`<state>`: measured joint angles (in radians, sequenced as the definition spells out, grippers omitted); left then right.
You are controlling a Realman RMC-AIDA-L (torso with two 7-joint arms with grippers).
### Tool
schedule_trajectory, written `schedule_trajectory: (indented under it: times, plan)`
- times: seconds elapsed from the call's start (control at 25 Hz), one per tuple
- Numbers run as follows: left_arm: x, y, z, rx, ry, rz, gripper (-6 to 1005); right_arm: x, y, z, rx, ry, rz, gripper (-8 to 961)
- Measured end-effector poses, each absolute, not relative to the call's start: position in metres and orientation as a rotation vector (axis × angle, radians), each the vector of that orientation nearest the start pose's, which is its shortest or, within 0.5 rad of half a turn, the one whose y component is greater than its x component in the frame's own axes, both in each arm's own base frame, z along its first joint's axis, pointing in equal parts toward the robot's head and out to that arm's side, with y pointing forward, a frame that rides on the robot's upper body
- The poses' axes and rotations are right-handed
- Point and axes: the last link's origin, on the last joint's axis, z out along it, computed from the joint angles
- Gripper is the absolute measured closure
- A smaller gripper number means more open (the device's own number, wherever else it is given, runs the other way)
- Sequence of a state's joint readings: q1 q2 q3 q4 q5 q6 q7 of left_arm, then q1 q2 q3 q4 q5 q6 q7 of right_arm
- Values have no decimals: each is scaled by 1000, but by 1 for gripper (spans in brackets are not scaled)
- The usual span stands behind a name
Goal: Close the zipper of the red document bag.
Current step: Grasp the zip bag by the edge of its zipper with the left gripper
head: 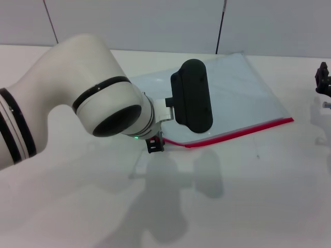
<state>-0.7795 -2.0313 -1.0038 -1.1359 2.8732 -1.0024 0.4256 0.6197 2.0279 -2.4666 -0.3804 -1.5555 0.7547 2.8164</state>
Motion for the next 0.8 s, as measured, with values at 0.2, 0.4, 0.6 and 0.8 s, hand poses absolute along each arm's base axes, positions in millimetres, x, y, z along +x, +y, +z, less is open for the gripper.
schedule_trajectory:
  times: [0.2,0.4,0.6,0.8]
  plan:
    - [-152,377,-100,-2444,71,792,463,304,400,-27,-1512,749,430,486]
    - [-152,378,-99,-2441,62,786,479,304,400,-27,-1512,749,431,486]
    - [-155,381,-99,-2435,50,788,495,304,400,-27,-1511,749,431,485]
    - [-156,385,-99,-2422,33,804,511,304,400,-27,-1511,749,431,485]
